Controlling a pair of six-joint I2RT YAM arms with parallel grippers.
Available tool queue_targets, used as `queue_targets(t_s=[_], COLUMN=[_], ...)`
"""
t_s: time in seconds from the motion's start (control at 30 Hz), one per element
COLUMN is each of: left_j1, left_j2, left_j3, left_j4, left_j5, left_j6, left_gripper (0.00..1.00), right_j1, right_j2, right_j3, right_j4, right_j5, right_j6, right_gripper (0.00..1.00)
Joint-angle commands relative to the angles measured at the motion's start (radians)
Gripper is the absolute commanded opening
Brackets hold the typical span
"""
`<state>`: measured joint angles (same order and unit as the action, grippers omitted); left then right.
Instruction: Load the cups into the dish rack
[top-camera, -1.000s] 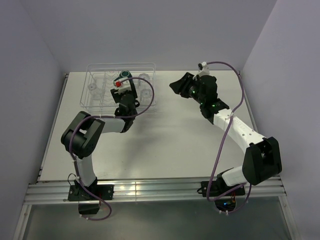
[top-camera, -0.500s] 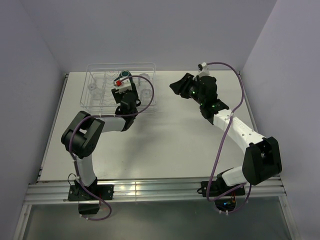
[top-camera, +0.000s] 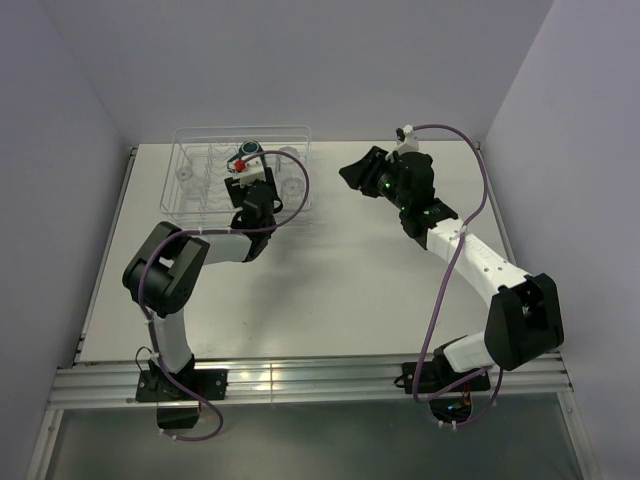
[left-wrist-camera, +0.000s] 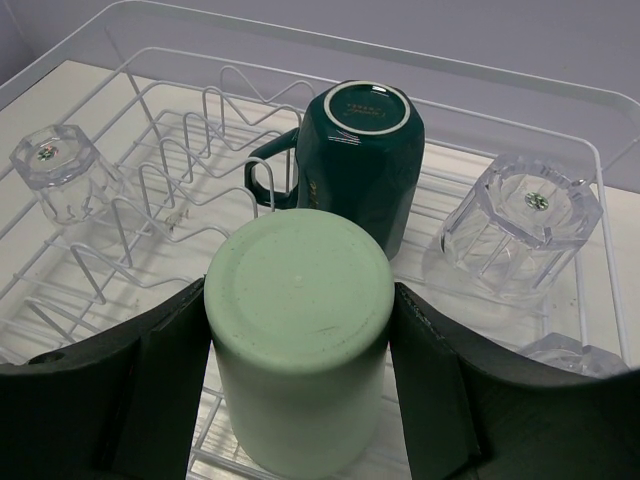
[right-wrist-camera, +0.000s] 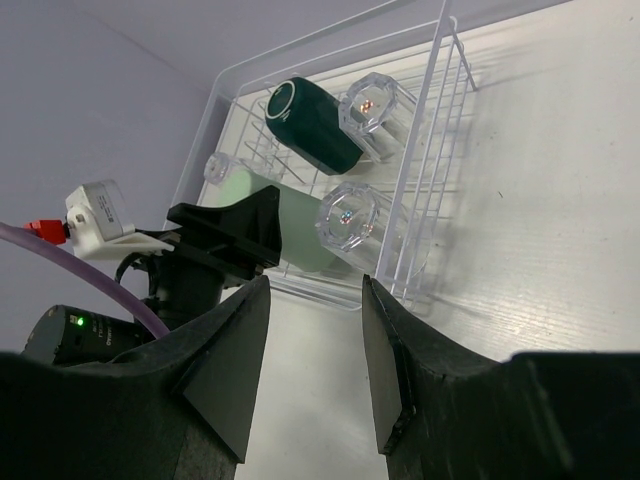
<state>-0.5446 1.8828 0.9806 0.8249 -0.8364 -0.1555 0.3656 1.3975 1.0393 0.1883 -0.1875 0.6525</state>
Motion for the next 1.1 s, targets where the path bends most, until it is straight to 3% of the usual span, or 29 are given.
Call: queue_targets(t_s=[0.0,0.13,0.3,1.07], left_j1=[-0.005,-0.005,-0.005,-0.005], left_j2=[0.007,0.009,0.009,-0.155], left_j3=[0.035,0.039,0.043,-0.007], left_j4=[0.023,0.017,0.008,-0.039], left_j5=[0.005,0.013,0.019,0.016], left_j6=[-0.019,-0.021,-0.019,0.001], left_gripper=[0.65,0.83,0.9,0.97], right_j1=[-0.004,-0.004,-0.004,-0.004], right_j2=[0.006,0.006,0.009,0.023], right_j3=[-0.005,-0.002,-0.002,0.007], right_j4=[0.057,0.056,0.056,0.053], right_j5=[0.01,0.01,0.01,0.008], right_j6=[-0.017,-0.017,-0.019,-0.016], right_gripper=[0.49,0.49,0.5,0.5])
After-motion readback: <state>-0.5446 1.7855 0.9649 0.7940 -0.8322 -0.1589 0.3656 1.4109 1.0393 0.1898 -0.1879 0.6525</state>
